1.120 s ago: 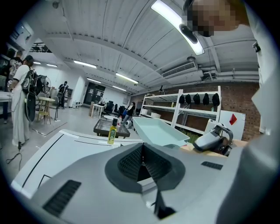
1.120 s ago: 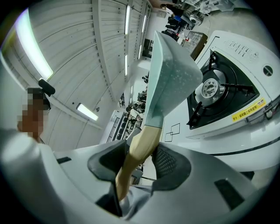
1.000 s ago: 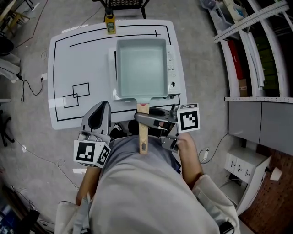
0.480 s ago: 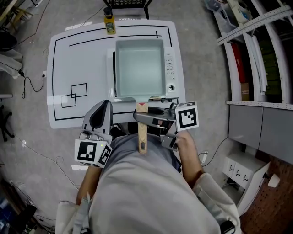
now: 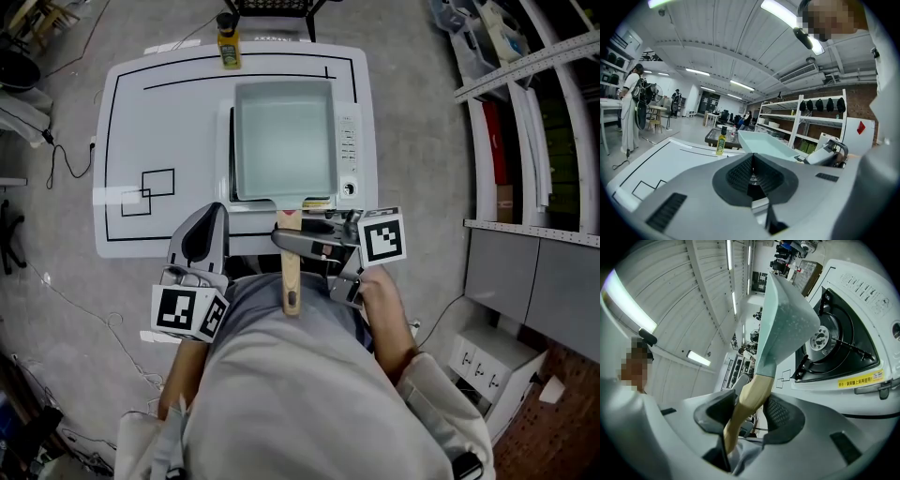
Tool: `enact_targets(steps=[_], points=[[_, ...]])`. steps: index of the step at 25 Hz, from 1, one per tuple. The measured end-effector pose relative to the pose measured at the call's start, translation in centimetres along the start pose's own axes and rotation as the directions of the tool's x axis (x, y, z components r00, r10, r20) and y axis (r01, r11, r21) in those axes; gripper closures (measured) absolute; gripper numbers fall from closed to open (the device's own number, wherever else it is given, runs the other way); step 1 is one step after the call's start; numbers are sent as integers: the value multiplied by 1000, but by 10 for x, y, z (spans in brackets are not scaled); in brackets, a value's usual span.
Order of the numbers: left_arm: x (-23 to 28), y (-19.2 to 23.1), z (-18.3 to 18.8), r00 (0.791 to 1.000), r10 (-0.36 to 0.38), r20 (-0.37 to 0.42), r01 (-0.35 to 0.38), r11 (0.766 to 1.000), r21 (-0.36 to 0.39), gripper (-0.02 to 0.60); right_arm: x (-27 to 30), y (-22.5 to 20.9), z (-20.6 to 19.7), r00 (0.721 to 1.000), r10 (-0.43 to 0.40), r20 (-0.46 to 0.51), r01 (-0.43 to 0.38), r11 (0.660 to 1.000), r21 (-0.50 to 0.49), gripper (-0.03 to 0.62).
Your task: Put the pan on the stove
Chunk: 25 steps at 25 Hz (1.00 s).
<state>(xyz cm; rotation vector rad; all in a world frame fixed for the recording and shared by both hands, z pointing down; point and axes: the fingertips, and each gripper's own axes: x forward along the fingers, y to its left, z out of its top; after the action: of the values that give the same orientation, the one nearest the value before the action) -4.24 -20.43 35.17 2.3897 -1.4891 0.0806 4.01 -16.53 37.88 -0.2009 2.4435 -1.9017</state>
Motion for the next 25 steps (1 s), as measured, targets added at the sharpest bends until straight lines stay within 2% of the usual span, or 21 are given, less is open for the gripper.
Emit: enact_targets(steps=[9,25], points=[[5,-2,-10,999,34,-11,-34,999,-20,574,-6,-11,6,1000,13,-22,-13,1000,12,402],[11,0,-20,998,38,-58,-39,999,-21,574,-4,-27,6,999,23,-27,-21,999,50,401]])
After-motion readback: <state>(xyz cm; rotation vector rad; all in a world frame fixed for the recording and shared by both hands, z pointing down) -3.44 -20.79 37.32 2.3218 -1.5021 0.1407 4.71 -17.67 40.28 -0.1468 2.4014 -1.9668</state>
